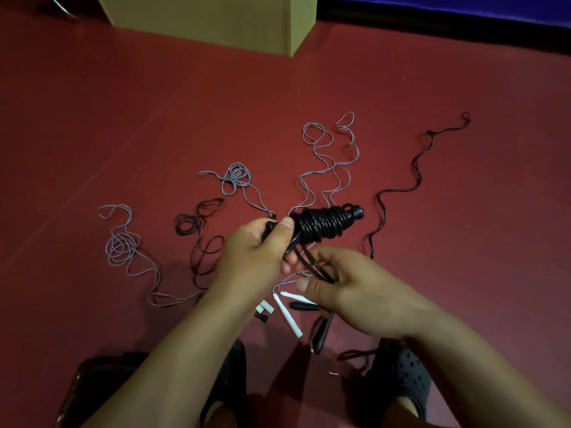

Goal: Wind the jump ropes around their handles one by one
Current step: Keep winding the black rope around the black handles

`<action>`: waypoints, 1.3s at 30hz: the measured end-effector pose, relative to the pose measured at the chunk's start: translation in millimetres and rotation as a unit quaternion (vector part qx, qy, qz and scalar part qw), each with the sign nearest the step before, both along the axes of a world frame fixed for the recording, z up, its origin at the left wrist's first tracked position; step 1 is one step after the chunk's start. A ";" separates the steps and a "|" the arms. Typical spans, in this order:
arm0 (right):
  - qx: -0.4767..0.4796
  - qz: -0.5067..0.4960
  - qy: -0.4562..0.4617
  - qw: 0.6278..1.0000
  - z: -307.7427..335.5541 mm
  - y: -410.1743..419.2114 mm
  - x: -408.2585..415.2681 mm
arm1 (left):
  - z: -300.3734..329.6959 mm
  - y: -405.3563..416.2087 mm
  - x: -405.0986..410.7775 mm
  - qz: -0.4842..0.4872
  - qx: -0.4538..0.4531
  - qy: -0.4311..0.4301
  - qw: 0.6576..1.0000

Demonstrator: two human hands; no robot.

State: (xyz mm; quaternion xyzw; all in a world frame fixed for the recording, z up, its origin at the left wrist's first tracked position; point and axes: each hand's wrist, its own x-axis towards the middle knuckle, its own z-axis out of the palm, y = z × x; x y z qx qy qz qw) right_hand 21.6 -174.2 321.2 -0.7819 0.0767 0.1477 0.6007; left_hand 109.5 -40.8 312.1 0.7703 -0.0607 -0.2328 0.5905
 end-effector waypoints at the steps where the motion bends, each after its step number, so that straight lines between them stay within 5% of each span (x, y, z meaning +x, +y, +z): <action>1: 0.007 -0.005 0.000 1.000 1.1 1.3 -0.2 | -0.3 0.3 0.8 -0.002 0.013 -0.023 1.000; 9: -0.060 -0.058 0.003 0.997 7.5 5.9 -0.3 | -2.4 8.1 8.4 0.006 0.111 -0.194 0.975; 15: -0.243 -0.129 -0.064 0.959 13.1 7.3 -4.0 | -2.0 13.8 14.9 0.020 0.125 -0.222 0.967; 23: -0.279 -0.144 -0.151 0.937 8.8 3.9 -8.8 | -8.1 19.3 19.2 0.038 0.173 -0.235 0.956; 32: -0.315 -0.207 -0.174 0.910 5.1 -7.0 -6.8 | -5.1 18.0 12.4 -0.167 0.193 -0.179 0.950; 39: -0.219 -0.243 -0.112 0.938 7.8 -13.1 -3.6 | -3.0 19.6 6.5 -0.272 0.145 -0.152 0.939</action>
